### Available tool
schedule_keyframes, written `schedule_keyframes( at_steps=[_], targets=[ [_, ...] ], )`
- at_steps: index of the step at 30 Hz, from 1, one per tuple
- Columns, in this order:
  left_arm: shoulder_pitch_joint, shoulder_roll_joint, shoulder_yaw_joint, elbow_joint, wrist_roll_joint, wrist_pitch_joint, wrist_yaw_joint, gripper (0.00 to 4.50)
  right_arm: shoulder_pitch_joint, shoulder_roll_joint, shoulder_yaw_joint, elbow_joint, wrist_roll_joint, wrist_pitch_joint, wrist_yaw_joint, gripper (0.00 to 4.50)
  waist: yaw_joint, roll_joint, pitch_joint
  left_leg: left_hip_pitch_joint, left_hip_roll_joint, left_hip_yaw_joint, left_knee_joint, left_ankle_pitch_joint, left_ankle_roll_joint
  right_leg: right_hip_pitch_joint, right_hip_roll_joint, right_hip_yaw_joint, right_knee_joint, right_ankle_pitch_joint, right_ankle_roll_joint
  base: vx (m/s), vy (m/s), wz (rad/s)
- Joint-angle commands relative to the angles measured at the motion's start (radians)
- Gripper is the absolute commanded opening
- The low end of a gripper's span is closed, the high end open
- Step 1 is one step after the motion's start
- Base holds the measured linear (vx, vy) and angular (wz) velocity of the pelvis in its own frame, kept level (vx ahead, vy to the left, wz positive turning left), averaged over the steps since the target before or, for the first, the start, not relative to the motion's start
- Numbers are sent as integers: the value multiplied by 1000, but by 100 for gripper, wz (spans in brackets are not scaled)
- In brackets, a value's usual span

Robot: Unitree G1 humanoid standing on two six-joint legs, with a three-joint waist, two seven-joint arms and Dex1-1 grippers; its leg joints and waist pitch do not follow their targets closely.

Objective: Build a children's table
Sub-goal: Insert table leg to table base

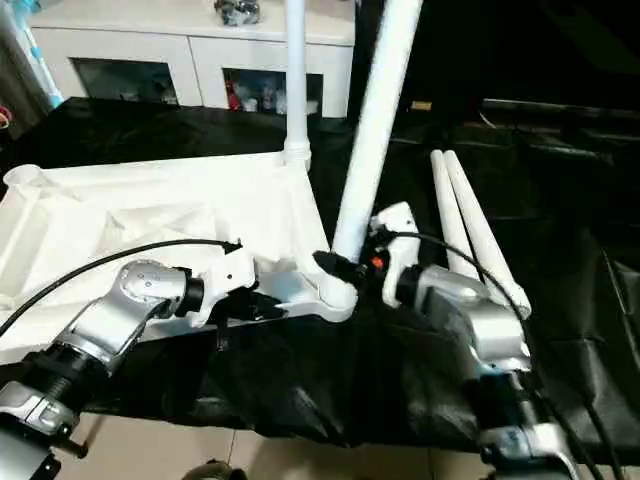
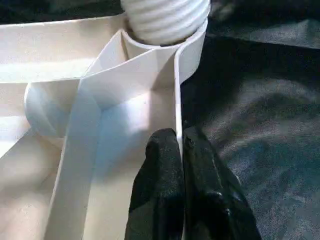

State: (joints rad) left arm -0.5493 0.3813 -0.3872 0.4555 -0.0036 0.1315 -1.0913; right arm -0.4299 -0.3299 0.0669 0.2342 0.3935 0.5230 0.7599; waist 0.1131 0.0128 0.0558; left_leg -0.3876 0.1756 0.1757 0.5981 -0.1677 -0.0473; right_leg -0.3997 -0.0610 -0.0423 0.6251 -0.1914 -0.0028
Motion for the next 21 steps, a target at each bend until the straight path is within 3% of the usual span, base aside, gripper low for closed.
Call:
schedule_keyframes(
  at_steps=[1, 9, 21],
  targets=[
    [12, -18, 37, -6, -60, -7, -22, 0, -6, -1, 17, 38, -23, -11, 11, 190, 1, -16, -68, 20, 51, -15, -70, -204, 2, 40, -88, 43, -81, -239, -198, 0, 0, 0],
    [20, -30, 59, -8, -76, 13, -19, 0, 0, -6, 16, 77, -28, -34, 38, 190, 0, -18, -67, 20, 51, -15, -71, -201, 11, 40, -88, 43, -82, -246, -193, 0, 0, 0],
    [19, -26, 51, 4, -41, 10, -12, 0, 95, 2, -49, 97, 0, -86, 37, 190, 4, -15, -67, 21, 52, -15, -72, -211, 17, 39, -88, 43, -85, -242, -197, 0, 0, 0]
  ],
)
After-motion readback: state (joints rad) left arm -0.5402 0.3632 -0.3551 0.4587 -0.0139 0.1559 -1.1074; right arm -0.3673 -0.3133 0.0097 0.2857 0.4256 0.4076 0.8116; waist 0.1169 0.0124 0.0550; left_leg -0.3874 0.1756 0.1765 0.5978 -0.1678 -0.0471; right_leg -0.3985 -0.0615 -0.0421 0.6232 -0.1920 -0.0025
